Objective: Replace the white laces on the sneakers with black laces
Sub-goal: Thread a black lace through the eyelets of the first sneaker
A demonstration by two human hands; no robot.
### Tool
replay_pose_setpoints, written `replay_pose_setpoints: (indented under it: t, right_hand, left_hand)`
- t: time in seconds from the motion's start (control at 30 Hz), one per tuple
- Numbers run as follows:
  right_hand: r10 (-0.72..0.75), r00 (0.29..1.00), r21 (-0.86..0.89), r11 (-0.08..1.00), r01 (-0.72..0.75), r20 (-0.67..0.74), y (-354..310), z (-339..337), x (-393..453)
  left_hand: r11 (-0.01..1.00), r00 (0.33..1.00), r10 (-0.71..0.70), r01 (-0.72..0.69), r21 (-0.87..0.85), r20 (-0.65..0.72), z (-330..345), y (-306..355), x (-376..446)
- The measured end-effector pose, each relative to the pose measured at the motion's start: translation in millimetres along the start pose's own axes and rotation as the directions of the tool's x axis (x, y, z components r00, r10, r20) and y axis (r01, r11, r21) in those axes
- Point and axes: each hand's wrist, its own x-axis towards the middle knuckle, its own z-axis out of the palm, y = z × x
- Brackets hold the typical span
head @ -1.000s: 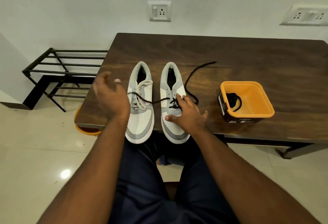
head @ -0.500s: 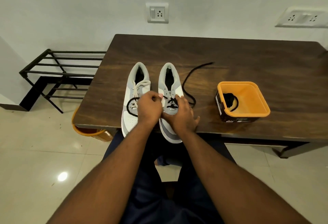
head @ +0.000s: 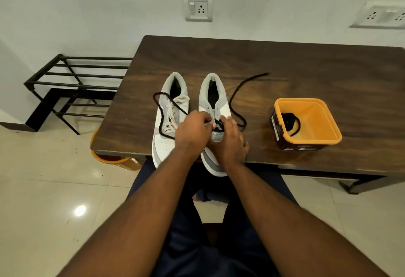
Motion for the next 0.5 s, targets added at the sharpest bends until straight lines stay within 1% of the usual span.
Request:
replay_pose_setpoints:
  t: [0.13,0.27,0.3,0.33,0.37,0.4,0.47,0.5]
  right_hand:
    - [-0.008,1.000,-0.015,1.000,0.008,-0.003,1.2,0.7,1.6]
    - [-0.033,0.999,-0.017,0.999,0.033,-0.018,2.5,4.1,2.8]
    - [-0.039,0.999,-0.017,0.999,0.039,-0.021,3.6,3.7,2.8]
    - [-0.047,0.999,-0.013,0.999,0.046,-0.024,4.3,3.7,3.0]
    - [-0.054,0.998,-0.005,0.999,0.054,-0.025,4.6,3.6,3.1]
    - [-0.058,0.998,0.010,0.998,0.058,-0.026,4.6,3.5,3.7]
    - [-0.064,0.998,0.040,0.997,0.065,-0.030,5.4,3.9,4.7]
    - [-0.071,0.997,0.054,0.996,0.072,-0.028,5.8,4.6,5.0]
  left_hand:
    - [0.997,0.997,-0.074,0.074,0.009,-0.006,2.8,-3.7,2.7]
    - [0.997,0.993,-0.069,0.067,0.029,0.099,-5.3,-3.7,11.0]
    - [0.997,0.991,-0.072,0.070,0.022,0.111,-7.5,-3.6,11.9]
    - [0.997,0.993,-0.081,0.080,0.012,0.090,-11.1,-4.2,11.9]
    - [0.995,0.995,-0.096,0.096,0.008,0.030,-16.7,-4.8,10.7]
    - [0.994,0.992,-0.107,0.108,0.008,-0.070,-23.3,-6.6,9.5]
    - [0.991,0.949,-0.126,0.132,0.001,-0.288,-39.2,-13.9,5.7]
    - [0.989,0.921,-0.144,0.151,-0.008,-0.361,-47.3,-18.3,3.3]
